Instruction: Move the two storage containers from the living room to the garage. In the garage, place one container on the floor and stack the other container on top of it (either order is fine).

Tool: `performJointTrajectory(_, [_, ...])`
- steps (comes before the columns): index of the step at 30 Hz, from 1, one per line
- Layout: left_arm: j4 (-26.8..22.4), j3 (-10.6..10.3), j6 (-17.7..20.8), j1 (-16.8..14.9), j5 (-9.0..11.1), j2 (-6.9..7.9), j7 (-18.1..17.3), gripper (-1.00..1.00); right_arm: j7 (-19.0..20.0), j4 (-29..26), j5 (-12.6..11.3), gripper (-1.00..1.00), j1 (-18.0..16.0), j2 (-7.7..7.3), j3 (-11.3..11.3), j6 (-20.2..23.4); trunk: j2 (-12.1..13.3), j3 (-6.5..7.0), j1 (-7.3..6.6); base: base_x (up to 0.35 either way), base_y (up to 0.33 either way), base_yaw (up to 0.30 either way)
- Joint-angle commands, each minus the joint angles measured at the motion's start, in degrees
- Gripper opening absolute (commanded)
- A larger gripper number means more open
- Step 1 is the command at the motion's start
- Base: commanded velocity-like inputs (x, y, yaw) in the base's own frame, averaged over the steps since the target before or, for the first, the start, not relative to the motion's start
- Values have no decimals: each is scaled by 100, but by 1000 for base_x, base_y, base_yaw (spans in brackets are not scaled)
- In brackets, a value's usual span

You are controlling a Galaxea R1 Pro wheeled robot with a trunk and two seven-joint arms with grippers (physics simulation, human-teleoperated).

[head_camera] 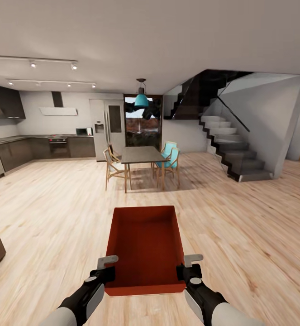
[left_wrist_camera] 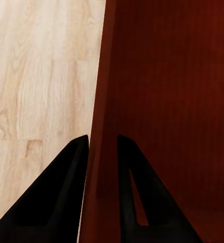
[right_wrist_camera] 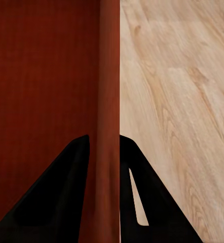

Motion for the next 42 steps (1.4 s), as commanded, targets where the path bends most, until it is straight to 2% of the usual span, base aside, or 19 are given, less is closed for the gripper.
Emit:
performJointTrajectory(1, [18, -37, 33, 1, 40, 10, 275, -100, -54, -19, 63, -100, -12, -4, -116, -38, -5, -7, 4, 323, 0, 0])
performJointTrajectory(18, [18, -46, 32, 1, 40, 1, 257, -100, -54, -19, 70, -100, -12, -4, -109, -60, -5, -7, 4, 323, 0, -8])
performJointTrajectory(42, [9, -46, 25, 1, 33, 10, 243, -100, -54, -19, 63, -100, -12, -4, -113, -60, -5, -7, 4, 323, 0, -276])
